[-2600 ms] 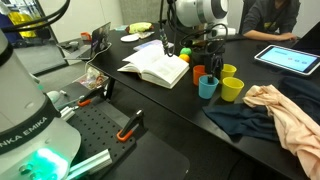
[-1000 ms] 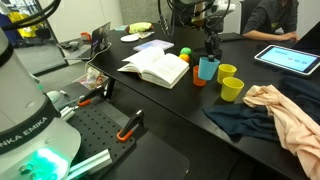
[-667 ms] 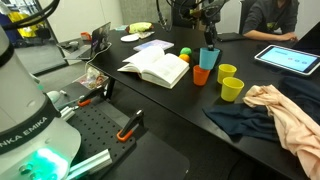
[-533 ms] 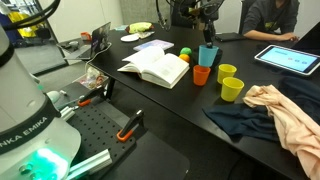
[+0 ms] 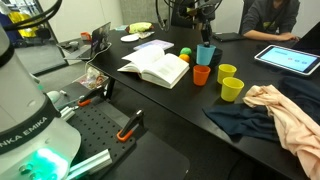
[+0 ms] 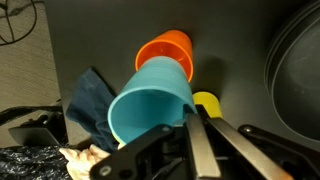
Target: Stack the cups together
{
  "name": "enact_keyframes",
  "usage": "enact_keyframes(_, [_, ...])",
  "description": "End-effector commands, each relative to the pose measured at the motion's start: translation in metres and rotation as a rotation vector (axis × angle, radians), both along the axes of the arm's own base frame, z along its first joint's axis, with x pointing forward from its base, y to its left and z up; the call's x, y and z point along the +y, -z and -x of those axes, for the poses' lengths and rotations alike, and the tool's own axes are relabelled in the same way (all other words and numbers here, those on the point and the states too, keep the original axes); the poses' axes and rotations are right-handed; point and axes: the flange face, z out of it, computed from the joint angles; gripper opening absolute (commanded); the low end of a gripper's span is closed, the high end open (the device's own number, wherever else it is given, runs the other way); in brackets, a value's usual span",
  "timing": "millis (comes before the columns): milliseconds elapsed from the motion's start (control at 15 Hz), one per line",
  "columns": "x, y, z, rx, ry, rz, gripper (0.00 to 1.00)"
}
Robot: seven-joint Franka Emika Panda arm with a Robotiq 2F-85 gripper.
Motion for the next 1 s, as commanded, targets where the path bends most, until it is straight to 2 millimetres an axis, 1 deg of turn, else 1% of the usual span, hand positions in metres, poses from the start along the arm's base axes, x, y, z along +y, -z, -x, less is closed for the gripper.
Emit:
enact_keyframes(0, [0.005,0.003,-0.004,0.016,-0.022,0.003,0.04])
enact_keyframes(400, [0.007,0.024,0.000,0.038,-0.046,0.009,0.04])
enact_keyframes(600, [0.008,0.031,0.000,0.047,-0.064,0.014,0.05])
enact_keyframes(667, [0.008,0.033,0.001,0.047,-0.066,0.014,0.09])
enact_keyframes(733, [0.008,0.035,0.001,0.049,-0.068,0.013,0.31])
enact_keyframes(800, [0.008,0.036,0.002,0.051,-0.069,0.012,0.34])
enact_keyframes(867, [0.008,0.036,0.002,0.053,-0.068,0.012,0.34])
enact_keyframes(933, [0.007,0.035,0.002,0.053,-0.070,0.007,0.39])
